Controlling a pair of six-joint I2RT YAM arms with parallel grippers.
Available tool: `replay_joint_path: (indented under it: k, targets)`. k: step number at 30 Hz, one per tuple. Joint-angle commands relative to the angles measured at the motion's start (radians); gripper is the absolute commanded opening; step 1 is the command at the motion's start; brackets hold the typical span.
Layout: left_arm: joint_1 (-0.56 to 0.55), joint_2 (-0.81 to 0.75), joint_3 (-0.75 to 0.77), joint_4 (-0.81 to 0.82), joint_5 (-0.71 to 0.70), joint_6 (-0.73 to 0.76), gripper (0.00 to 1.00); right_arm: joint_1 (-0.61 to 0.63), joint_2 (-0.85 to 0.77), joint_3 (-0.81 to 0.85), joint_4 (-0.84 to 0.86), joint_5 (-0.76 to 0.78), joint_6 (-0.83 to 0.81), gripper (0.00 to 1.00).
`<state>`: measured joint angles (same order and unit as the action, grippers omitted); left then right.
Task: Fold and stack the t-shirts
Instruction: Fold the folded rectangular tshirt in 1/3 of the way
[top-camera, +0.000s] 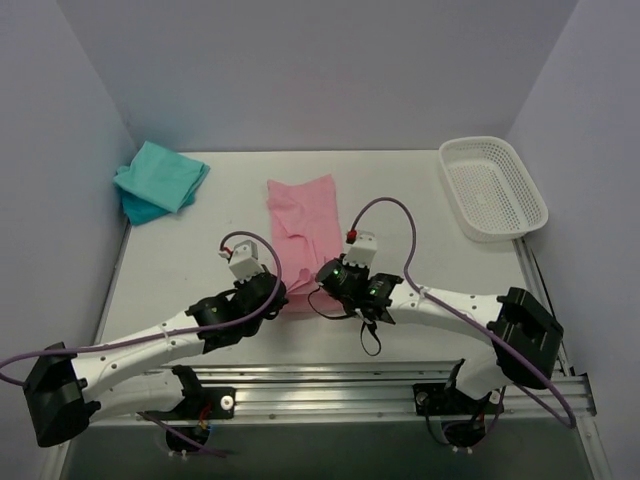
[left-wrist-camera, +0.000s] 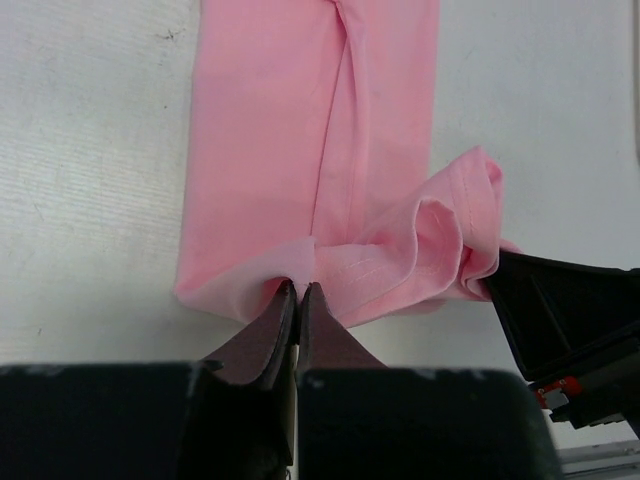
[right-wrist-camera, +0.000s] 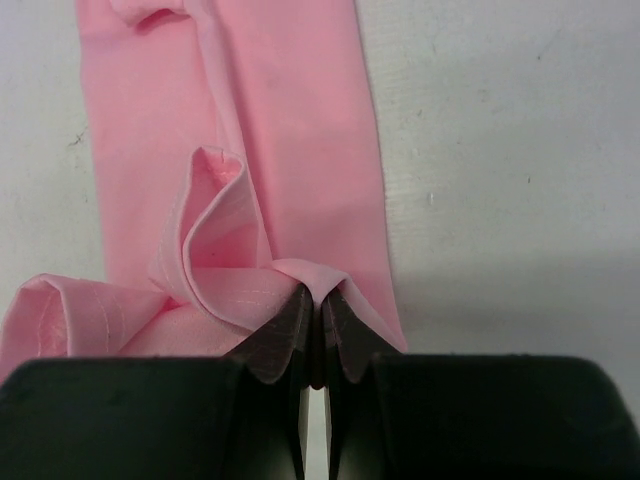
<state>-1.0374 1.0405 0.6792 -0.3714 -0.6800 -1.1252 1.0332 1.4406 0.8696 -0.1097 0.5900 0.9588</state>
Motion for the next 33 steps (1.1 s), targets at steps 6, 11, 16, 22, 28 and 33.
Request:
replay_joint_path:
  k: [6, 11, 16, 22, 28, 33]
  targets:
    - [0.174, 0.102, 0.062, 0.184, 0.167, 0.128, 0.02, -0.107, 0.174, 0.158, 0.067, -0.05, -0.138, 0.0]
    - [0.296, 0.213, 0.095, 0.253, 0.292, 0.165, 0.02, -0.159, 0.274, 0.245, 0.071, -0.117, -0.175, 0.0]
    - [0.368, 0.334, 0.167, 0.253, 0.382, 0.173, 0.02, -0.209, 0.368, 0.353, 0.047, -0.167, -0.204, 0.0]
    - [0.433, 0.489, 0.353, 0.172, 0.454, 0.202, 0.04, -0.265, 0.438, 0.456, 0.001, -0.2, -0.226, 0.0]
    - [0.488, 0.581, 0.441, 0.169, 0.477, 0.22, 0.05, -0.309, 0.495, 0.555, -0.03, -0.229, -0.249, 0.0]
    - [0.546, 0.671, 0.476, 0.193, 0.522, 0.226, 0.07, -0.375, 0.598, 0.672, -0.039, -0.282, -0.262, 0.13]
